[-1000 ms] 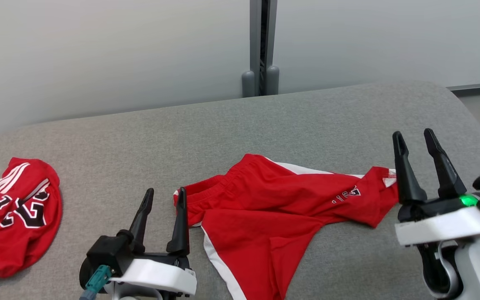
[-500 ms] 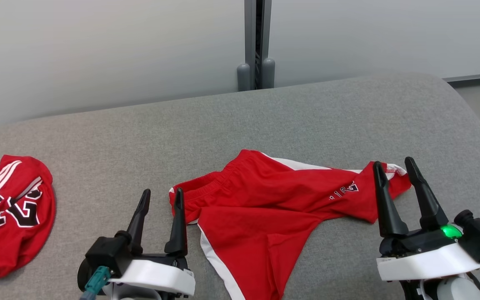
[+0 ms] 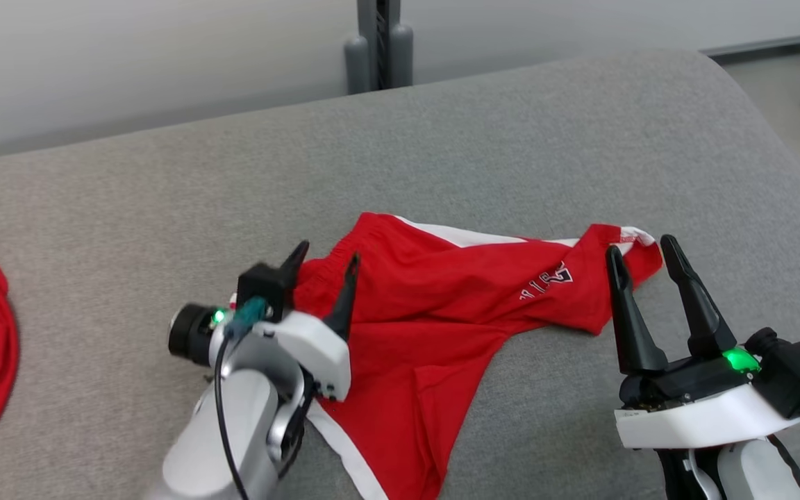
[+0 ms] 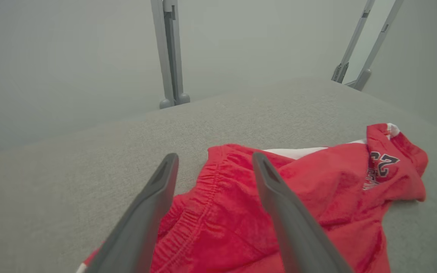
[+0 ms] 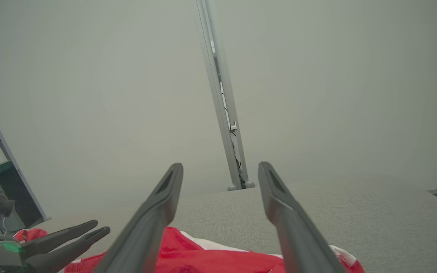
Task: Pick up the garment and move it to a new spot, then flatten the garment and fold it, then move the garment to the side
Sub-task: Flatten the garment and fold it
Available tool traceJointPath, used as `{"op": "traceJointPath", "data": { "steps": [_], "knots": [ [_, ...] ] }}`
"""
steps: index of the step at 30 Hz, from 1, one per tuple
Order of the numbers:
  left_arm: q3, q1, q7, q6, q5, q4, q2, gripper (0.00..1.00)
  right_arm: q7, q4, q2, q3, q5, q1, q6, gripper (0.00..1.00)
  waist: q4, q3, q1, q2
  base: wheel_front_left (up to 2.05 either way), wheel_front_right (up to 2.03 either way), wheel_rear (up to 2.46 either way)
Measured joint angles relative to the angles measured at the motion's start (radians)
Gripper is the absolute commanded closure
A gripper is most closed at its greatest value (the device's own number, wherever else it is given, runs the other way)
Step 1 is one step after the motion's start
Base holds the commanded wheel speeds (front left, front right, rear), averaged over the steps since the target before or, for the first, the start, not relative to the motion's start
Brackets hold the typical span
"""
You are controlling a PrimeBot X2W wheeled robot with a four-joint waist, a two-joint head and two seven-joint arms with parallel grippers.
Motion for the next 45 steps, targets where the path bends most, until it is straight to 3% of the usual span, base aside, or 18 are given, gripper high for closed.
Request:
{"op": "traceJointPath", "data": {
  "steps": [11, 16, 19, 26, 28, 32, 35, 39, 45],
  "knots": [
    [0.005, -0.244, 0.193, -0.047, -0.057, 0.27, 0.001, 0.0, 0.0, 0.002, 0.008, 0.021, 0.009, -0.04, 0.0, 0.0, -0.09, 0.08, 0.0, 0.0, 0.0, 0.0, 0.0],
    [-0.004, -0.312, 0.233, -0.051, -0.067, 0.357, 0.001, 0.0, 0.0, 0.002, 0.012, 0.017, 0.054, -0.046, 0.0, 0.0, -0.128, 0.1, 0.0, 0.0, 0.0, 0.0, 0.0],
    [-0.017, -0.338, 0.271, -0.071, -0.072, 0.41, 0.001, 0.0, 0.0, -0.004, 0.012, 0.002, 0.121, -0.047, 0.0, 0.0, -0.147, 0.107, 0.0, 0.0, 0.0, 0.0, 0.0],
    [-0.014, -0.404, 0.282, -0.104, -0.12, 0.462, 0.001, 0.0, 0.0, -0.003, 0.012, 0.003, 0.149, -0.053, 0.0, 0.0, -0.174, 0.119, 0.0, 0.0, 0.0, 0.0, 0.0],
    [-0.015, -0.411, 0.296, -0.113, -0.14, 0.479, 0.001, 1.0, 0.0, -0.002, 0.012, 0.008, 0.153, -0.056, 0.0, 0.0, -0.181, 0.121, 0.0, 0.0, 0.0, 0.0, 0.0],
    [-0.014, -0.433, 0.315, -0.123, -0.159, 0.513, 0.001, 1.0, 0.0, -0.001, 0.013, 0.022, 0.158, -0.06, 0.0, 0.0, -0.194, 0.128, 0.0, 0.0, 0.0, 0.0, 0.0],
    [0.018, -0.461, 0.261, -0.109, -0.181, 0.518, 0.004, 1.0, 0.0, -0.001, 0.013, 0.025, 0.162, -0.068, 0.0, 0.0, -0.205, 0.133, 0.0, 0.0, 0.0, 0.0, 0.0],
    [0.081, -0.512, 0.16, -0.077, -0.222, 0.517, 0.016, 1.0, 0.0, -0.001, 0.013, 0.025, 0.17, -0.071, 0.0, 0.0, -0.218, 0.138, 0.0, 0.0, 0.0, 0.0, 0.0],
    [0.195, -0.606, -0.001, 0.004, -0.275, 0.557, 0.1, 1.0, 0.0, -0.001, 0.013, 0.049, 0.183, -0.08, 0.0, 0.0, -0.241, 0.144, 0.0, 0.0, 0.0, 0.0, 0.0]
  ]
}}
